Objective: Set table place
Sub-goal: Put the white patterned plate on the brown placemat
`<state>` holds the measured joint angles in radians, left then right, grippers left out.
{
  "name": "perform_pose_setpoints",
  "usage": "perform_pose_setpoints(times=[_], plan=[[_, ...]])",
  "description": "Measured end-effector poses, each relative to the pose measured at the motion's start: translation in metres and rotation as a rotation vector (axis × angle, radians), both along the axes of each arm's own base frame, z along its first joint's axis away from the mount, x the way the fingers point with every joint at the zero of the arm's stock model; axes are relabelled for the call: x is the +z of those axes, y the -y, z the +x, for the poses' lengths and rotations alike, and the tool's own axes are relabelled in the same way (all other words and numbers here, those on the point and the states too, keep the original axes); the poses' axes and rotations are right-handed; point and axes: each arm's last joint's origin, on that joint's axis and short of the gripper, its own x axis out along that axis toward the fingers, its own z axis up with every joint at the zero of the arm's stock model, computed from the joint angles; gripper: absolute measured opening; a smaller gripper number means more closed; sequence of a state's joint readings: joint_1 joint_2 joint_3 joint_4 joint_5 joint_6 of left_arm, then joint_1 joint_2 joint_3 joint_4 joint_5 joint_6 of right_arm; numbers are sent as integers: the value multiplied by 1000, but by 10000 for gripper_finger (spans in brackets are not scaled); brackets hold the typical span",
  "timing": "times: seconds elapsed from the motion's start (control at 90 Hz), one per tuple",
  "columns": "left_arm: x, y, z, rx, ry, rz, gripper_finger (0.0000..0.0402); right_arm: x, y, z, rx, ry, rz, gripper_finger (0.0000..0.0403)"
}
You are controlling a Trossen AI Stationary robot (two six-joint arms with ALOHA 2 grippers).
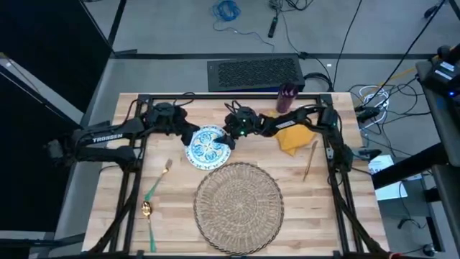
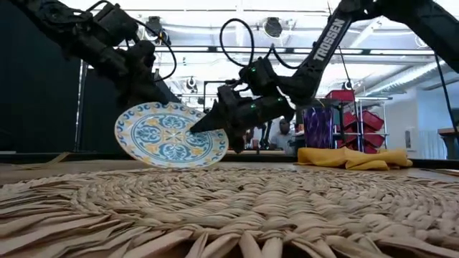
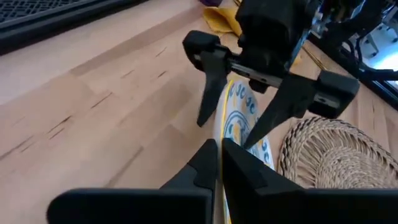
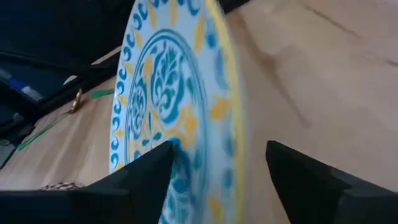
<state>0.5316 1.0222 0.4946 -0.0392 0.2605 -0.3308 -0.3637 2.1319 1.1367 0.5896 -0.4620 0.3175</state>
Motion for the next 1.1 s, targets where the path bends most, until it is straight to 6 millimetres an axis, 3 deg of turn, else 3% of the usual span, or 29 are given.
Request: perform_pose_setpoints(times=[0.256, 0.567, 0.811, 1.1], plan=[[-1, -1, -1, 11, -11, 10, 0, 3, -1, 0, 54, 7, 15, 31], [3, -2, 1, 26, 24, 33, 0, 6, 2, -1, 47, 24, 52, 28], [13, -6, -1, 92, 79, 98, 4, 30, 4, -8, 5, 6, 22, 22], [31, -2, -11, 33, 137, 202, 86, 36, 3, -10, 20, -18, 2, 20]])
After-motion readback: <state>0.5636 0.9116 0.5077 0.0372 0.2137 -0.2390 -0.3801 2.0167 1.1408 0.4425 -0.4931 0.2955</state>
